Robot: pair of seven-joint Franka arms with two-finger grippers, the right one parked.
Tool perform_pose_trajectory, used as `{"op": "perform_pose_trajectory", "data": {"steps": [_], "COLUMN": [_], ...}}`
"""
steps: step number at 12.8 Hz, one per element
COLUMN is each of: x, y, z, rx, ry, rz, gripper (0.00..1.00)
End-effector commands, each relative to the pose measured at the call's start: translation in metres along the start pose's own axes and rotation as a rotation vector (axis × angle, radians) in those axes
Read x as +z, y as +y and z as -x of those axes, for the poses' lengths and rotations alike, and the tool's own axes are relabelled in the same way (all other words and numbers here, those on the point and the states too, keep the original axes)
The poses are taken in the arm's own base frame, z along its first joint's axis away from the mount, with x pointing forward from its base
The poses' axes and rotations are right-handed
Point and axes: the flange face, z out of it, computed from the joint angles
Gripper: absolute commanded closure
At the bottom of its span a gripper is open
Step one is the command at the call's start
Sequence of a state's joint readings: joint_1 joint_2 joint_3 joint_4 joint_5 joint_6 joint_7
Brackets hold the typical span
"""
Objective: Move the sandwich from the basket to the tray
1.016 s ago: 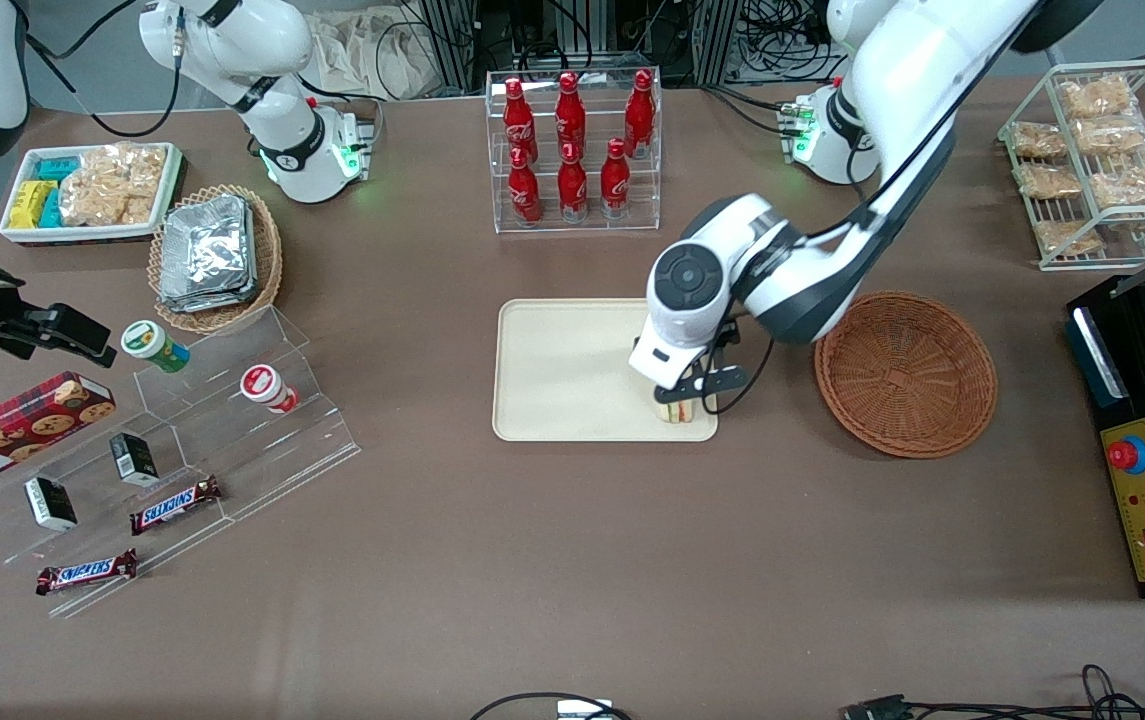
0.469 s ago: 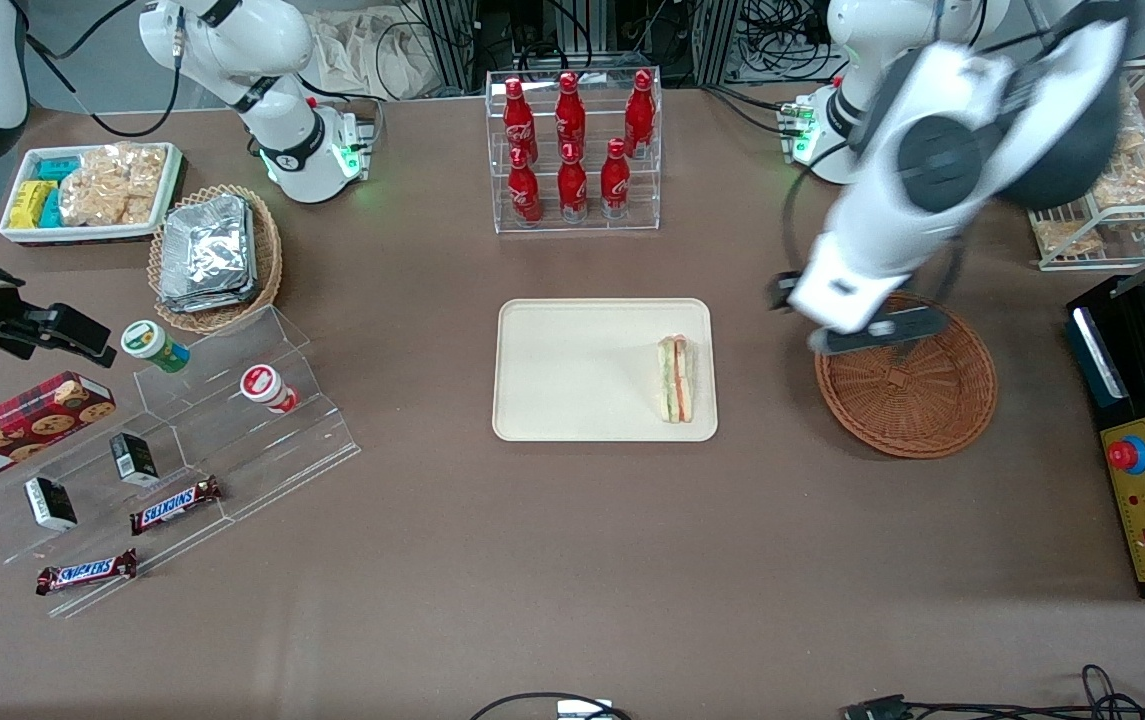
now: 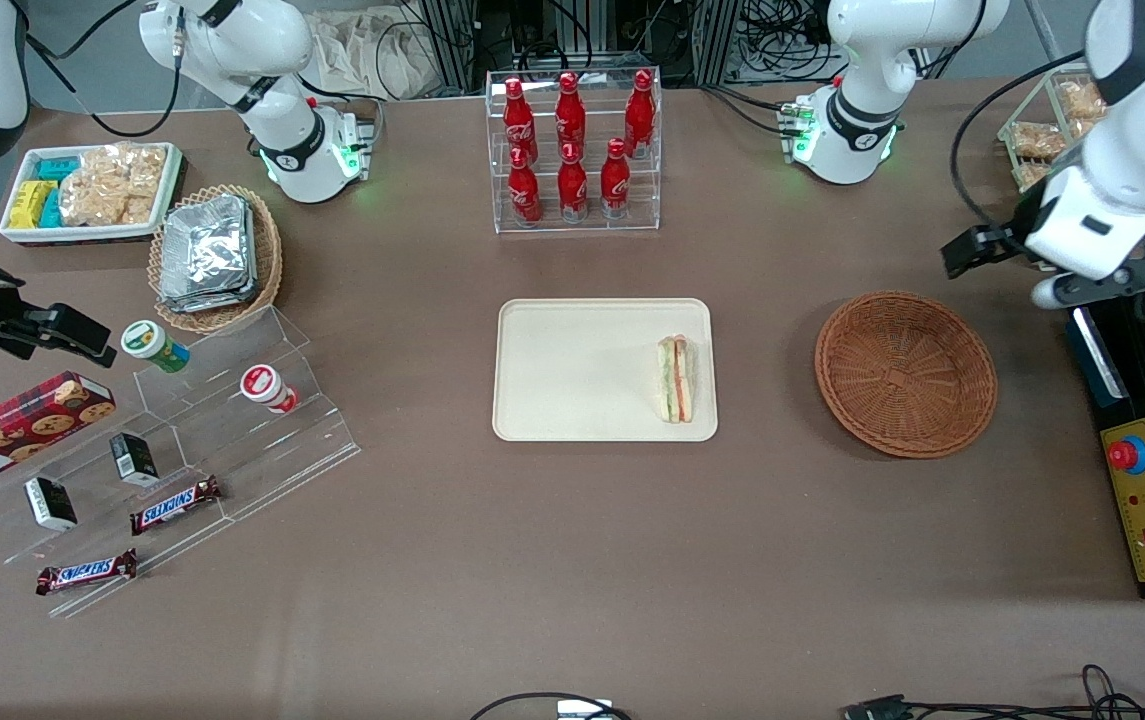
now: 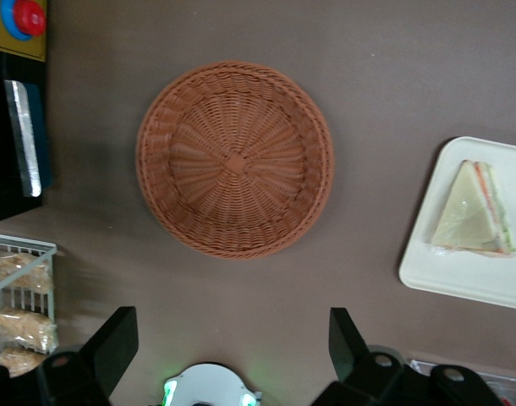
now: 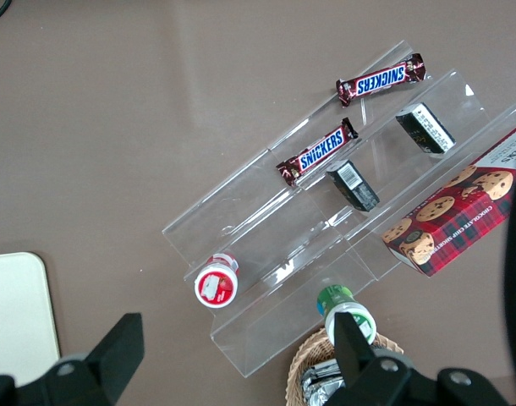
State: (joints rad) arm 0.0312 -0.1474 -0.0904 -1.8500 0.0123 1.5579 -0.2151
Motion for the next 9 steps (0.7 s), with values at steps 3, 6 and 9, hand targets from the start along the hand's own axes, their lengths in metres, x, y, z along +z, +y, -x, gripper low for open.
{"op": "perform_pose_trajectory", "data": {"steps": [3,6,9], "x": [-0.01,-0.016,-0.024], "y": [-0.036,-0.039,-0.037], "z": [0.0,-0.002,-0.006], "rx": [0.083,0.082,0.081], "ry": [0.021,0.035,0.049], "rz": [0.023,0.026,0.022], "gripper": [0.0,0.0,0.0]}}
